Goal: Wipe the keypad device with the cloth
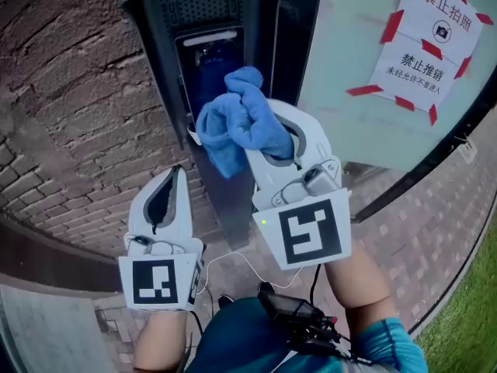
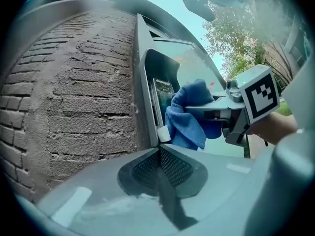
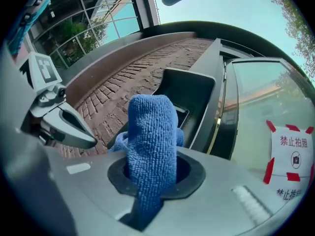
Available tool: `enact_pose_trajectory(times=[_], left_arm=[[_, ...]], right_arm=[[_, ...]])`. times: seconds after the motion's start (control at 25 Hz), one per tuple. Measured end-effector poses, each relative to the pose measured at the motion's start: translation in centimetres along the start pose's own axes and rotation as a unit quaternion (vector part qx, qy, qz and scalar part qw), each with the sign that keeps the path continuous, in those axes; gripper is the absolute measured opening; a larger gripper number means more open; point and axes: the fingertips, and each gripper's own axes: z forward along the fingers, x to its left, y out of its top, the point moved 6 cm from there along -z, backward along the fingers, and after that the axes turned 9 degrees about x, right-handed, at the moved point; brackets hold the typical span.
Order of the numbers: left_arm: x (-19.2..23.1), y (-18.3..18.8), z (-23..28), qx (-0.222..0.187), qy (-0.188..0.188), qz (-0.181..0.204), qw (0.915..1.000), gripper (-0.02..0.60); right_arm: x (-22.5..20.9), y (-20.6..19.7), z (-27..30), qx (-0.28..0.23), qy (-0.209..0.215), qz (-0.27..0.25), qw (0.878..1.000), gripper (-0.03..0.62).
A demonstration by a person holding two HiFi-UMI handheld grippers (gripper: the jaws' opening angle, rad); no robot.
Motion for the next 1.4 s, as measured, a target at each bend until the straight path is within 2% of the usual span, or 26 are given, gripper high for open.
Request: enact_pose_trajectory(times=[0.24,0.52,0.88,1.12,1.4], left_arm=[[-0.7,-1.3,-0.6,0.035,0.000,-0.002,0.9994,0.006],[0.1,-2.1,-0.6,0.034,0.014,-0.006,0.9993,0.006],[1.4,-3.4,-0.7,0.035,0.024,-0.022,0.9989,0.006],[1.3,-4.7,-0.7,0.039,0.011,-0.025,0.9988,0.006],[1.0,-3.8,-0.4,0.034,-0.006,-0.024,0.9991,0.005]], right_arm=[[0.7,-0.8,-1.0,0.028,0.026,0.015,0.999,0.044],[-0.3,0.6,-1.3,-0.023,0.013,0.034,0.999,0.046],[1.8,-0.1,-0.3,0.003,0.037,0.012,0.999,0.044],[3.2,-0.4,0.4,0.015,0.052,-0.002,0.999,0.044],[2.6,0.6,-0.4,0.021,0.048,-0.002,0.999,0.046]])
